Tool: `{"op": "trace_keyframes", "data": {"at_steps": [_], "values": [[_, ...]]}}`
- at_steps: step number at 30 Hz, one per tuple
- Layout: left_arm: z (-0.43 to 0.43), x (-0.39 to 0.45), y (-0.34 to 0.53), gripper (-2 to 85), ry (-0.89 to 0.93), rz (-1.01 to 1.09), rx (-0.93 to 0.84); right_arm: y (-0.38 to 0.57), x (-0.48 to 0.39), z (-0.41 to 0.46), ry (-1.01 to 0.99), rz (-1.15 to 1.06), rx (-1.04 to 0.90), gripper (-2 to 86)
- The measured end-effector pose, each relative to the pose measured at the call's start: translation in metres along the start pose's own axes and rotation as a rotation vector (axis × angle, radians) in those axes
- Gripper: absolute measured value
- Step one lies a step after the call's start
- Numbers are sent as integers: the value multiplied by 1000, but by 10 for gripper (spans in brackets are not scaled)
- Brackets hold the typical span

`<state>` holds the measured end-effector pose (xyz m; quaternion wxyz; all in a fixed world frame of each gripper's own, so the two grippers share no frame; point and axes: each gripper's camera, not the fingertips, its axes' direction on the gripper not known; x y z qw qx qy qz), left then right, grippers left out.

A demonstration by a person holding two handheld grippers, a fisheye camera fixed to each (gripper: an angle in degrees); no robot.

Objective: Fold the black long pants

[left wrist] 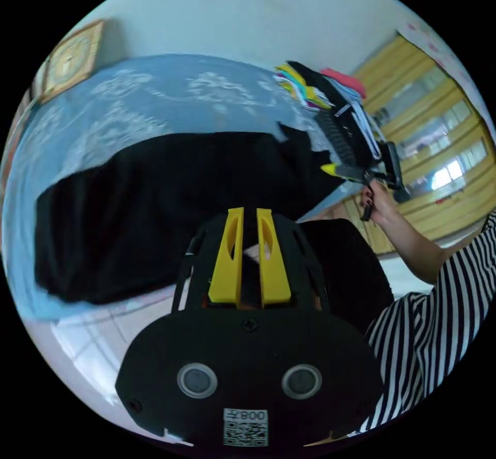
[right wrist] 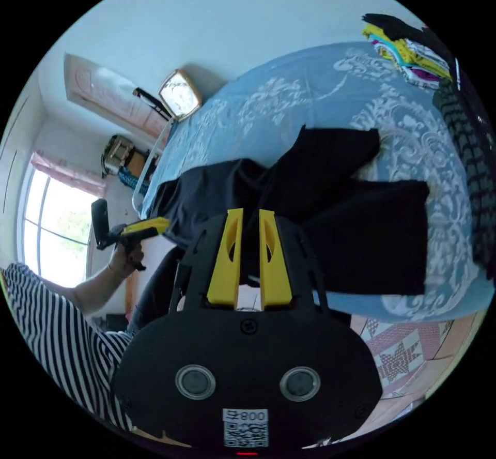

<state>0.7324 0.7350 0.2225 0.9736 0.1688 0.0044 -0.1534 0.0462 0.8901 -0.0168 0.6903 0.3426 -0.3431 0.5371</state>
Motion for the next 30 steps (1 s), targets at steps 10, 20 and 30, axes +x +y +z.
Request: {"op": "trace_keyframes", "data": {"at_steps": [10,20,30], "values": [[162,-7,-42,64,83,98,-148,-115,41,8,217,57,-164,102],[240,-49,3,16,122,93,-148,-112,58,-28,313,30,-199,10],[271,-34,48,9,80,297,-30,-41,112,-192,-184,83,153,1]]}}
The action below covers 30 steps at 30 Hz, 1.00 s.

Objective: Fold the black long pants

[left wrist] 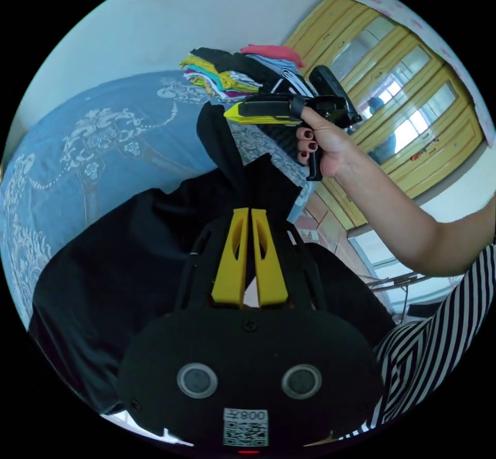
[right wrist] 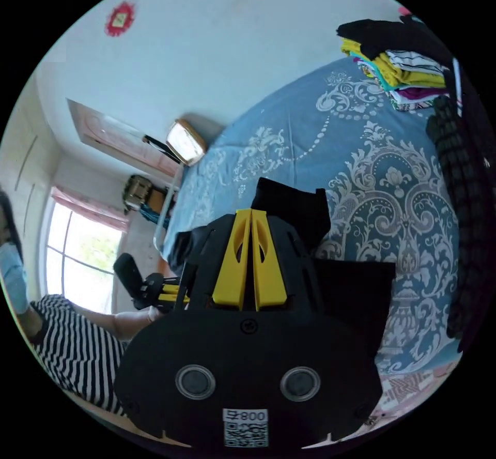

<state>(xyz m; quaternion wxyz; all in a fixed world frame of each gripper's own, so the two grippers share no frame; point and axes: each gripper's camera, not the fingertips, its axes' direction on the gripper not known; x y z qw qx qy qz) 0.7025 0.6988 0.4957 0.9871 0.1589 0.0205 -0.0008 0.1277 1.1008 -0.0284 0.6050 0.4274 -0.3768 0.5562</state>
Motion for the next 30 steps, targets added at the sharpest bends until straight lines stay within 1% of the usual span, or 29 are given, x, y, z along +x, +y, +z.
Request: {"op": "trace_keyframes", "data": {"at_steps": [1,3,6,8,11,14,19,21,24,26,30], "values": [[5,3,1,8,-4,21,-8,13,11,-21,-39,22,34,1],[33,13,8,8,-14,98,-69,36,30,-48,-37,59,57,1],[78,22,20,8,-66,180,-176,81,79,-79,-66,206,73,1],[103,24,28,9,-97,215,-237,113,108,-96,-69,313,69,3],[132,22,39,10,-129,231,-287,139,124,-114,-54,381,102,8],[147,17,47,11,-126,230,-291,142,123,-128,-56,362,166,25],[168,10,57,10,-126,218,-299,129,124,-121,-69,390,144,65],[177,8,62,10,-140,226,-305,125,123,-119,-62,411,142,61],[187,5,66,10,-145,226,-311,117,122,-115,-67,436,119,26],[191,2,68,10,-148,228,-310,111,117,-111,-25,438,78,10],[197,-2,73,10,-151,229,-302,106,100,-114,37,420,86,6]]}}
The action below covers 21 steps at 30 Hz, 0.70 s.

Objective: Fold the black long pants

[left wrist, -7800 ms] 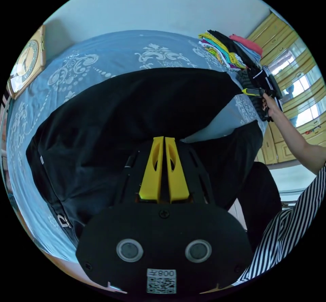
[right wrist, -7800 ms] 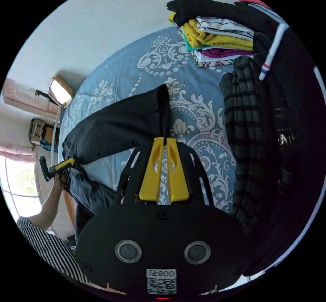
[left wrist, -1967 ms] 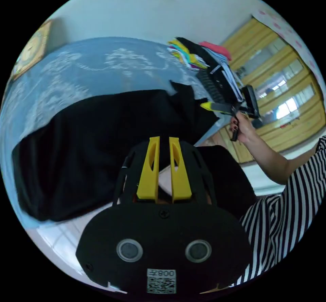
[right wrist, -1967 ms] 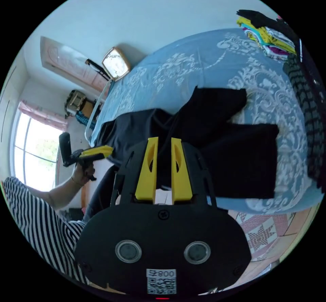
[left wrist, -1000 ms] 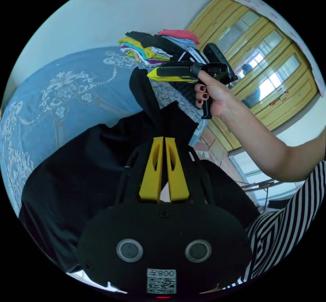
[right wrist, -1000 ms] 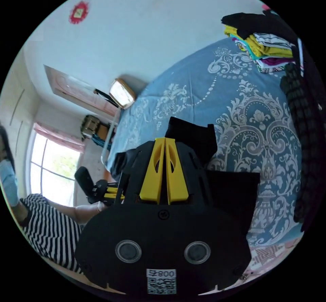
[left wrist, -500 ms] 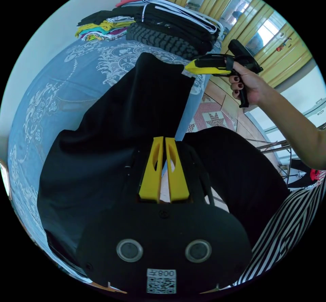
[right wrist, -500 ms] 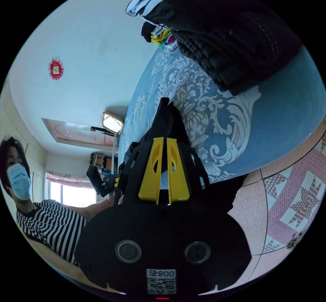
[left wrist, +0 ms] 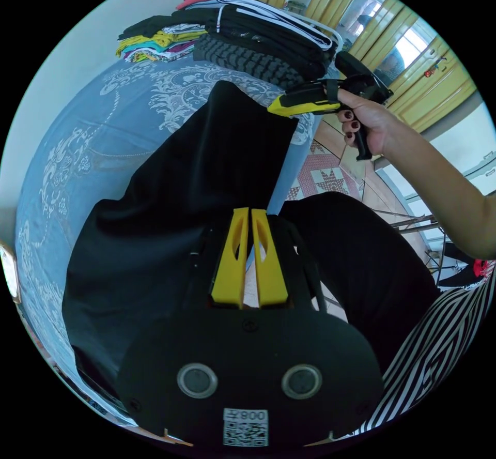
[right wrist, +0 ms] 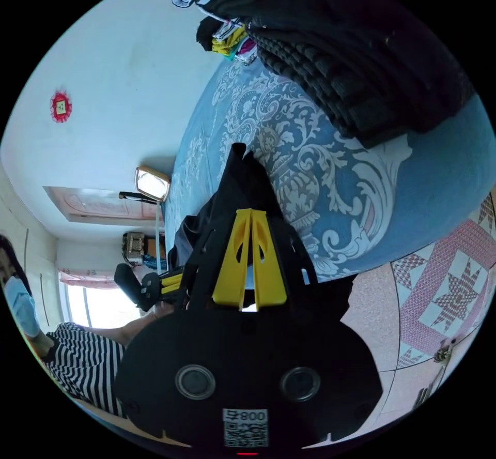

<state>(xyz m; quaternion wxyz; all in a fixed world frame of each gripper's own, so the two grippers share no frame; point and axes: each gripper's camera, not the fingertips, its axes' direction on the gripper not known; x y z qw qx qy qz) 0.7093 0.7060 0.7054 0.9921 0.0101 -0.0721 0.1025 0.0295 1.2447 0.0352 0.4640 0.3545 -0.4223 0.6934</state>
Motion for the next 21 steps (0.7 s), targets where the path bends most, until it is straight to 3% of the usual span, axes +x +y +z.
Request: {"op": "trace_keyframes", "data": {"at_steps": [6,13,16,21], "values": [[8,-6,3,10,6,-10,4,13,-39,-3,72,-150,12,37],[9,-13,4,9,13,-4,-1,17,-140,57,615,-643,-224,82],[7,-18,3,9,17,-8,-3,16,-155,86,776,-736,-284,87],[0,-26,1,9,27,-16,-7,1,-146,102,646,-656,-288,85]]}}
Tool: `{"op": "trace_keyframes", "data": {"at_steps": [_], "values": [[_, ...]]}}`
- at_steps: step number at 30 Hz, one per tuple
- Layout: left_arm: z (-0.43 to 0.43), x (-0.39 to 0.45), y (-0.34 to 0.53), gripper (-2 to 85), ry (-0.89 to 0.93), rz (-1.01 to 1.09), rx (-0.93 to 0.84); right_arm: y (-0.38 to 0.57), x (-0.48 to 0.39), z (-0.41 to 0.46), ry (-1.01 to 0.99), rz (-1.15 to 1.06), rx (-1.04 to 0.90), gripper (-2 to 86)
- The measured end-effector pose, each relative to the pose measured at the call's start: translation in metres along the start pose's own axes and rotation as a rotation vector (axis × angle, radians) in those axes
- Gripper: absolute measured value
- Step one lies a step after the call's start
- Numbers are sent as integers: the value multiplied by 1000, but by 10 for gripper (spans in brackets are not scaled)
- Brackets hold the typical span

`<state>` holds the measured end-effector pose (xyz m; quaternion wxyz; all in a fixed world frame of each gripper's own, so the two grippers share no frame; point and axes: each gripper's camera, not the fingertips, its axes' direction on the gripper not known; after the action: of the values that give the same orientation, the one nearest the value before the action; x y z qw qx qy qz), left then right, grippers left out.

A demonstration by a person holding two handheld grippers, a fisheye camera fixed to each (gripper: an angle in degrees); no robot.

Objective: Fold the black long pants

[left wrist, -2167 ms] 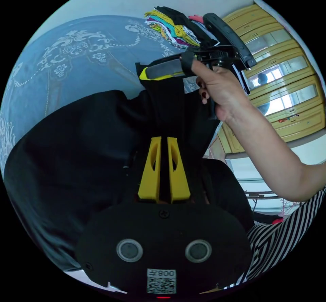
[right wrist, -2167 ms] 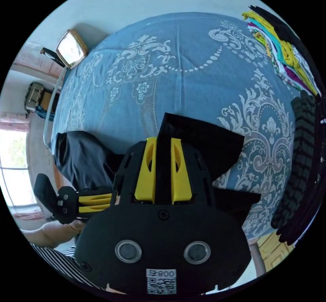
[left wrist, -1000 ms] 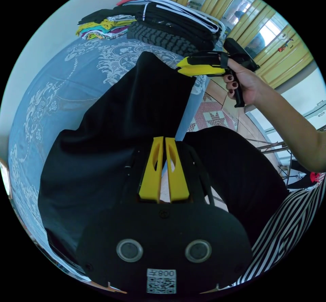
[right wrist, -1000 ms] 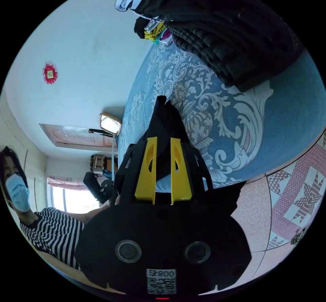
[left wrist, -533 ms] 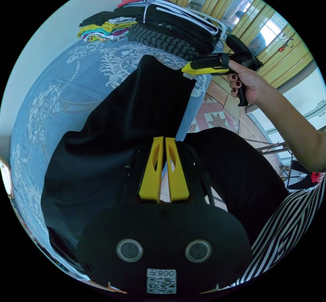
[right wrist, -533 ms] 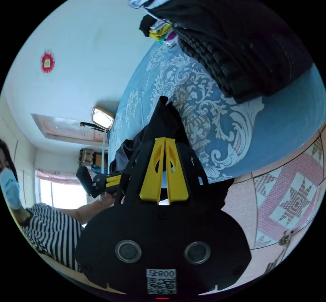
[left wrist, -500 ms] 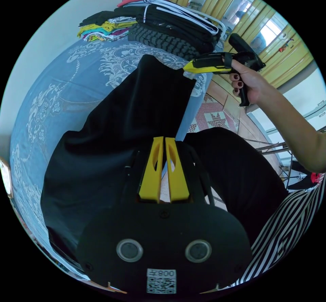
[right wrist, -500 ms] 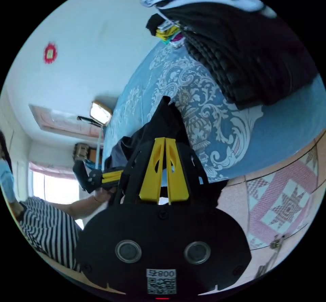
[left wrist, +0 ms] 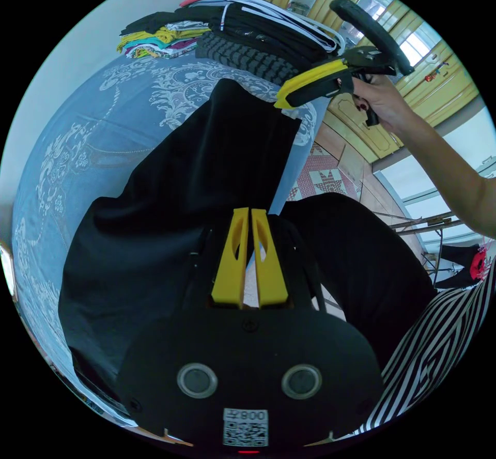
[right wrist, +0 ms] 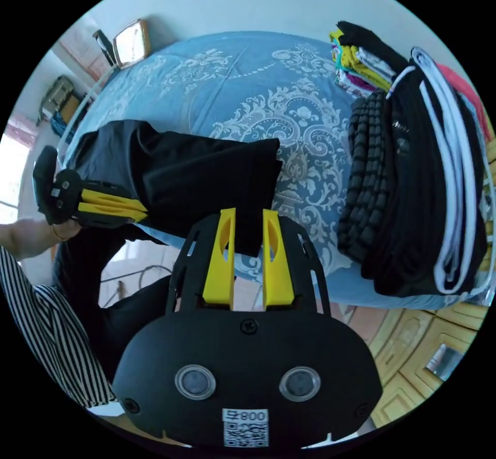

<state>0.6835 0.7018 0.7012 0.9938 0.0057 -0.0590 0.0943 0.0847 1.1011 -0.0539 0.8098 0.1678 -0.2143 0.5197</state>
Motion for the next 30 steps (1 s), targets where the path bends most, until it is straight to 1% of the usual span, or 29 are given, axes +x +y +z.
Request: {"op": "trace_keyframes", "data": {"at_steps": [2,5,7,11,15,18,20,23,30], "values": [[-5,-3,-1,9,4,-1,-1,-4,12,20,-135,55,-42,77],[-16,-7,-3,9,4,1,1,-1,17,17,-198,85,20,35],[-25,-10,-4,9,5,-2,10,1,16,10,-209,79,58,18],[-53,-17,-7,9,24,-15,47,0,8,6,-194,35,41,5],[-81,-19,-11,8,31,9,65,4,-5,4,-132,-5,33,3],[-89,-22,-16,9,35,27,24,6,-10,29,-99,-11,-19,3],[-90,-26,-20,9,42,24,-18,6,-10,62,-93,-7,-97,3],[-106,-33,-25,12,53,20,-18,9,-3,74,-138,28,-71,4],[-174,-58,-22,23,171,-34,45,18,7,95,-187,75,-49,5]]}}
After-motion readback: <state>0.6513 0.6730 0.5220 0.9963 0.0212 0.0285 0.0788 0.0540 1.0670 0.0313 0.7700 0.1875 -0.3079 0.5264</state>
